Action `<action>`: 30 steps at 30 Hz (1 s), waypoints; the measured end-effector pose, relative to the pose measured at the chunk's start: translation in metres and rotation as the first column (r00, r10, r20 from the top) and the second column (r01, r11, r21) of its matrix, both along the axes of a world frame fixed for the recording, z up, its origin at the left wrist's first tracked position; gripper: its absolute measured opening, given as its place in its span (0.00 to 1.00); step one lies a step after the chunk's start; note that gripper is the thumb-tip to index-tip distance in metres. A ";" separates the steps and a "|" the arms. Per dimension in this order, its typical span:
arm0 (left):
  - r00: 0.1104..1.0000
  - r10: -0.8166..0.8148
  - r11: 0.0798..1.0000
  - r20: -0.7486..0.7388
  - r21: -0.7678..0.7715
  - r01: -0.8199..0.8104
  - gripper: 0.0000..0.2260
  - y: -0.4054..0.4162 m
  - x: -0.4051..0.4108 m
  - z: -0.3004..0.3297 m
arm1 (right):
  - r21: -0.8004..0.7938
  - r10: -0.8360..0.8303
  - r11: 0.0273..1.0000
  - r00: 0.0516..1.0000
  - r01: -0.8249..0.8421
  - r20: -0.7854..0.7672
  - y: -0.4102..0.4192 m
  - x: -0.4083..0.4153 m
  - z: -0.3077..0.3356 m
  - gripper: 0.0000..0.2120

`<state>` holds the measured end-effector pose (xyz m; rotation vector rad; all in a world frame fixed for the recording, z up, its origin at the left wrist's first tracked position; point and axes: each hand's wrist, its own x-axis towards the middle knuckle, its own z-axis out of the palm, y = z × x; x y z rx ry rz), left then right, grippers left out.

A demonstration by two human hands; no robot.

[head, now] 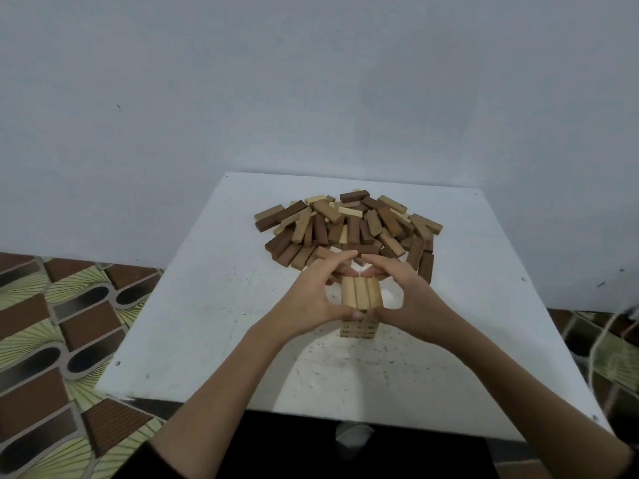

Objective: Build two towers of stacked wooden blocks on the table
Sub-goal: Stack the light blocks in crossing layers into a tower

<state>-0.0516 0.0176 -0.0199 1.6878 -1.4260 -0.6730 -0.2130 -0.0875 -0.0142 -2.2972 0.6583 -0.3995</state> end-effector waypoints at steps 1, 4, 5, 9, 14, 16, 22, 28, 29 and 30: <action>1.000 -0.006 1.000 -0.002 0.004 0.006 0.39 0.000 0.000 0.000 | -0.001 0.002 1.000 1.000 -0.002 0.003 0.000 -0.001 -0.001 0.35; 1.000 -0.016 1.000 0.009 0.016 0.016 0.38 0.000 -0.002 -0.001 | -0.013 0.009 1.000 1.000 -0.009 0.007 -0.002 -0.002 -0.006 0.35; 1.000 -0.018 1.000 0.017 0.020 0.017 0.38 0.000 -0.001 -0.002 | -0.019 0.014 1.000 1.000 -0.014 0.003 -0.002 -0.002 -0.007 0.36; 0.999 -0.035 0.999 0.034 0.038 0.034 0.41 0.002 -0.003 -0.006 | 0.009 0.027 1.000 1.000 -0.027 -0.016 -0.004 -0.005 -0.008 0.41; 0.999 -0.037 0.999 0.037 0.031 0.035 0.39 0.000 -0.004 -0.008 | 0.017 0.037 0.999 0.999 -0.036 -0.030 -0.003 -0.006 -0.011 0.42; 0.999 -0.034 0.999 0.041 0.024 0.033 0.40 0.000 -0.005 -0.008 | 0.012 0.043 0.999 0.999 -0.043 -0.023 -0.001 -0.005 -0.008 0.42; 0.999 -0.025 1.000 0.045 0.001 0.025 0.39 -0.002 -0.005 -0.010 | -0.028 0.057 0.998 0.998 -0.057 0.010 0.000 -0.001 -0.007 0.39; 0.999 -0.017 1.000 0.042 -0.012 0.018 0.39 -0.001 -0.006 -0.012 | -0.043 0.051 0.998 0.999 -0.050 0.012 -0.003 -0.001 -0.015 0.40; 0.999 -0.017 1.000 0.046 -0.014 0.018 0.39 -0.002 -0.006 -0.012 | -0.047 0.048 0.998 0.999 -0.048 0.014 -0.002 -0.001 -0.015 0.40; 0.999 -0.017 1.000 0.049 -0.016 0.018 0.39 -0.002 -0.006 -0.012 | -0.046 0.047 0.998 0.999 -0.046 0.017 -0.002 -0.001 -0.016 0.39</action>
